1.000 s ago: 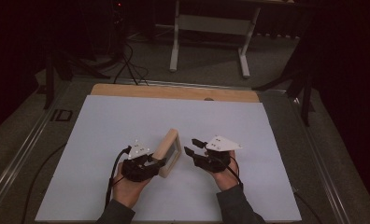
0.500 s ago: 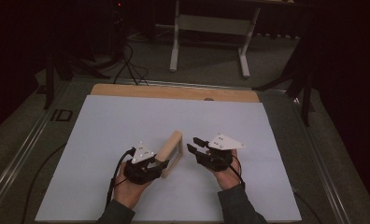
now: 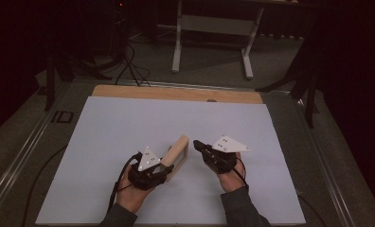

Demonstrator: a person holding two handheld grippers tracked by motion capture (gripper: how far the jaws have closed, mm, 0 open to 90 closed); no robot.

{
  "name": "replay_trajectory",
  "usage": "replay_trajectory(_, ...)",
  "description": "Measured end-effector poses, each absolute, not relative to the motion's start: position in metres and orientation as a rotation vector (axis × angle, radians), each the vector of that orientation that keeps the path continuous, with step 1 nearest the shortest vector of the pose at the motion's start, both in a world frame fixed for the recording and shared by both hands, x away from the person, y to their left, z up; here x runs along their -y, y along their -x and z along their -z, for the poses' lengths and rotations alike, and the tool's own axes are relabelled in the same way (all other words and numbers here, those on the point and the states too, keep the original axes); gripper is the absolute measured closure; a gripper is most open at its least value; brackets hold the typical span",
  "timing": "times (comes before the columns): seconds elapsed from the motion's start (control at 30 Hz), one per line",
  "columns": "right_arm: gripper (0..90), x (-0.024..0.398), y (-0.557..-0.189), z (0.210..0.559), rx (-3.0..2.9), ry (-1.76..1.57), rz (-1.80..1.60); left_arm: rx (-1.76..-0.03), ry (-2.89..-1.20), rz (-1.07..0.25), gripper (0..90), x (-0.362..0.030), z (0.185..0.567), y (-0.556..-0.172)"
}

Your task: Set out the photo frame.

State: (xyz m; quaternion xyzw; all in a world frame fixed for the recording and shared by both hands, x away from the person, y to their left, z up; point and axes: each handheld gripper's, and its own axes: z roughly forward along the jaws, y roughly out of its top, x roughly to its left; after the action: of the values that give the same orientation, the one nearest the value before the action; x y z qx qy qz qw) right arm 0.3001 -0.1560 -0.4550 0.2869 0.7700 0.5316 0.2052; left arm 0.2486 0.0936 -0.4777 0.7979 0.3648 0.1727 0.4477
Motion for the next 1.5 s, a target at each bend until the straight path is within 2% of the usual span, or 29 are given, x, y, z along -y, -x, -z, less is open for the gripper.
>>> replay_trajectory(0.87, 89.6, 0.151, -0.309, 0.461, -2.161, -0.841, -1.461, -0.706, -2.052, -0.438, 60.7, -0.07, 0.478, -0.235)
replay_trajectory(1.5, 89.6, 0.151, -0.309, 0.46, -2.165, -0.842, -1.44, -0.775, -2.029, -0.449, 58.6, -0.077, 0.479, -0.24)
